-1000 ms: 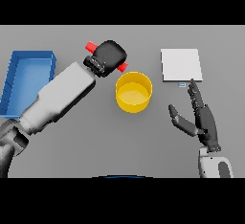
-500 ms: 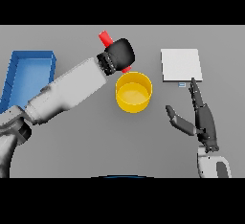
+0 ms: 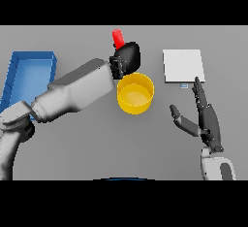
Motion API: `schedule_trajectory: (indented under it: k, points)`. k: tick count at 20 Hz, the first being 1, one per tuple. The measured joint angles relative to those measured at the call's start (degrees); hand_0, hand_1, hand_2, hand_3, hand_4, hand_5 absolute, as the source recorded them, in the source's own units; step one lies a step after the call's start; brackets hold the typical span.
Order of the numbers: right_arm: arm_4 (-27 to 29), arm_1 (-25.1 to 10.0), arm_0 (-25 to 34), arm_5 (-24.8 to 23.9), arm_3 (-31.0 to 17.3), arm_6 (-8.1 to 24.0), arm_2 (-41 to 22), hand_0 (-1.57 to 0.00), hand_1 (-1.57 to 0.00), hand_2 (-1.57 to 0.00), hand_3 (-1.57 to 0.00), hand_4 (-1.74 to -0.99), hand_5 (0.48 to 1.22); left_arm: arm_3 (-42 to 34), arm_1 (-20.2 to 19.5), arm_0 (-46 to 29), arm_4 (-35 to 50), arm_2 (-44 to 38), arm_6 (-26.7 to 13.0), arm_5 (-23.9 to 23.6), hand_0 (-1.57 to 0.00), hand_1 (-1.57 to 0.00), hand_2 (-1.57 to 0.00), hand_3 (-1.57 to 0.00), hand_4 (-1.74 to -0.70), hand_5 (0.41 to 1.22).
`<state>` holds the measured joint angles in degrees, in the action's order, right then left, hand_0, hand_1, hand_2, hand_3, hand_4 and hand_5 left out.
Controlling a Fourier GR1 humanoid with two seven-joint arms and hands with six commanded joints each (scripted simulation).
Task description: Pick up the red beaker and tilt it to pour out 1 green nut into yellow bowl. Pick up the yellow bowl and place it on the metallic measuring scale.
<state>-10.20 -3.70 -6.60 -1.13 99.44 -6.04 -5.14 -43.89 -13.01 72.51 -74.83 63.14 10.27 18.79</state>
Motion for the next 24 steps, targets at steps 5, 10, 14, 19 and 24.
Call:
schedule_trajectory:
  k: [5, 10, 14, 19, 24]
  points:
    - [-0.9, 0.2, -0.2, -0.8, -0.8, -0.3, 0.0, 0.00, 0.00, 0.00, 0.00, -1.137, 0.568, 0.6, 0.4, 6.3, -3.4, 2.6, 2.8, -0.4, -1.57, -1.57, -1.57, -1.57, -1.73, 1.221]
    - [-1.0, 0.7, 0.2, -0.7, -0.6, -0.8, -0.6, 0.00, 0.00, 0.00, 0.00, -1.131, 0.553, 7.0, -2.7, 17.6, -2.2, -2.5, 4.7, -2.1, -1.57, -1.57, -1.57, -1.57, -1.72, 1.221]
    - [0.6, 0.6, -0.1, 1.1, -0.9, -2.3, -0.8, 0.00, 0.00, 0.00, 0.00, -1.104, 0.563, 14.4, -6.4, 22.4, 3.3, -12.4, 0.2, -2.8, -1.57, -1.57, -1.57, -1.57, -1.73, 1.221]
    - [0.8, 0.1, 0.7, 1.4, -1.4, -2.5, -0.8, 0.00, 0.00, 0.00, 0.00, -1.116, 0.582, 24.7, -13.6, 22.5, 22.2, -35.4, -8.4, 0.5, -1.57, -1.57, -1.57, -1.52, -1.74, 1.221]
    - [-0.9, -0.8, 1.6, 1.1, -1.6, -1.5, -1.3, 0.00, 0.00, 0.00, 0.00, -1.132, 0.614, 27.3, -20.7, 13.3, 37.4, -50.3, -11.7, -4.7, -1.57, -1.57, -1.57, -1.55, -1.74, 1.221]
